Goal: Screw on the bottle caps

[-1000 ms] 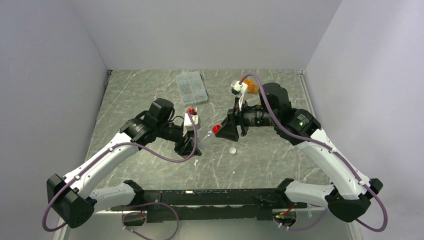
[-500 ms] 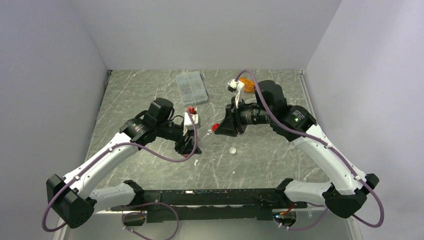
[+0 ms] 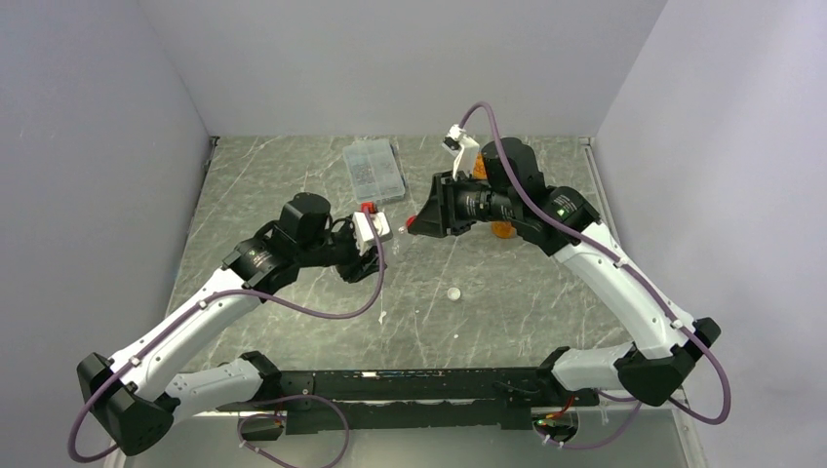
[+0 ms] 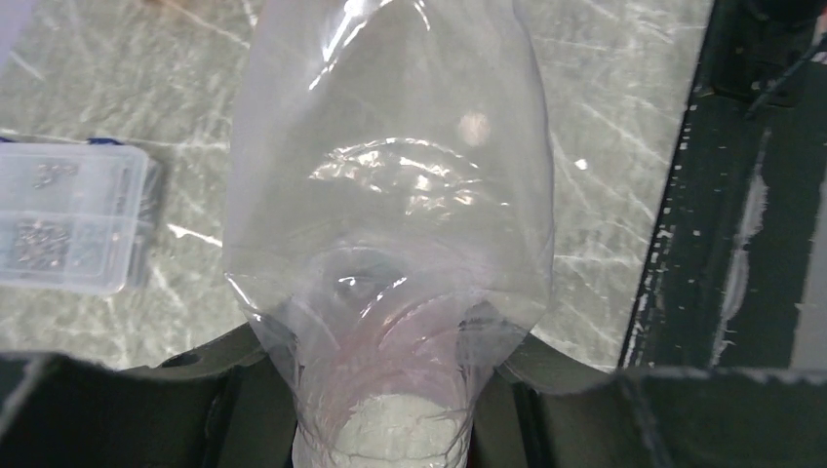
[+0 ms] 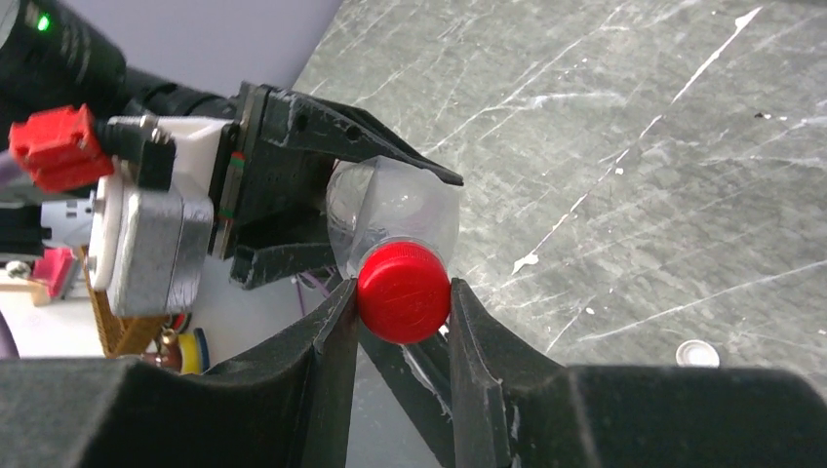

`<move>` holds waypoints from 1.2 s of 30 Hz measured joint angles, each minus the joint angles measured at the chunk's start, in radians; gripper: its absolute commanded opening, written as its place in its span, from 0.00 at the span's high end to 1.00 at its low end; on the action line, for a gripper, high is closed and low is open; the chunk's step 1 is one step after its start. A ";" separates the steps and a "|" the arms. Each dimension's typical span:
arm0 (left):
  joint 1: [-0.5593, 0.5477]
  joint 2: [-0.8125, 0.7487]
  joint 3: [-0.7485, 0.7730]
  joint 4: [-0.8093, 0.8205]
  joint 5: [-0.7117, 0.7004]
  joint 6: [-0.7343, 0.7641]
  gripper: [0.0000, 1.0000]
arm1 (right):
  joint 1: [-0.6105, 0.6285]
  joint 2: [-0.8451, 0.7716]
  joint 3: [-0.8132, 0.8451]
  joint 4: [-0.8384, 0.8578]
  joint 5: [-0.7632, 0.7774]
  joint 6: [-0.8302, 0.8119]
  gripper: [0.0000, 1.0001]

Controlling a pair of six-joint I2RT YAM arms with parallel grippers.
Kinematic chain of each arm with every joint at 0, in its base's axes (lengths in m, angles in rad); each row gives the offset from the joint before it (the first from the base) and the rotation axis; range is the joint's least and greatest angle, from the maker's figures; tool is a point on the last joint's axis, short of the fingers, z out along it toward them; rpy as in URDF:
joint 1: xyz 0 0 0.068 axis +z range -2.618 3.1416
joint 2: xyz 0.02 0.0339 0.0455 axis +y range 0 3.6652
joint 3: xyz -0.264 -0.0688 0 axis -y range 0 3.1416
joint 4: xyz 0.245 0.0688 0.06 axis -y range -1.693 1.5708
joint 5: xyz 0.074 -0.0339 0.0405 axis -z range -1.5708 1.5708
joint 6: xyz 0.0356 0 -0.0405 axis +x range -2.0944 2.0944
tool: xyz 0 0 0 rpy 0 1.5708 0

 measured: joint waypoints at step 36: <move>-0.072 0.003 -0.026 0.188 -0.234 -0.077 0.01 | 0.026 0.030 0.082 -0.069 0.247 0.090 1.00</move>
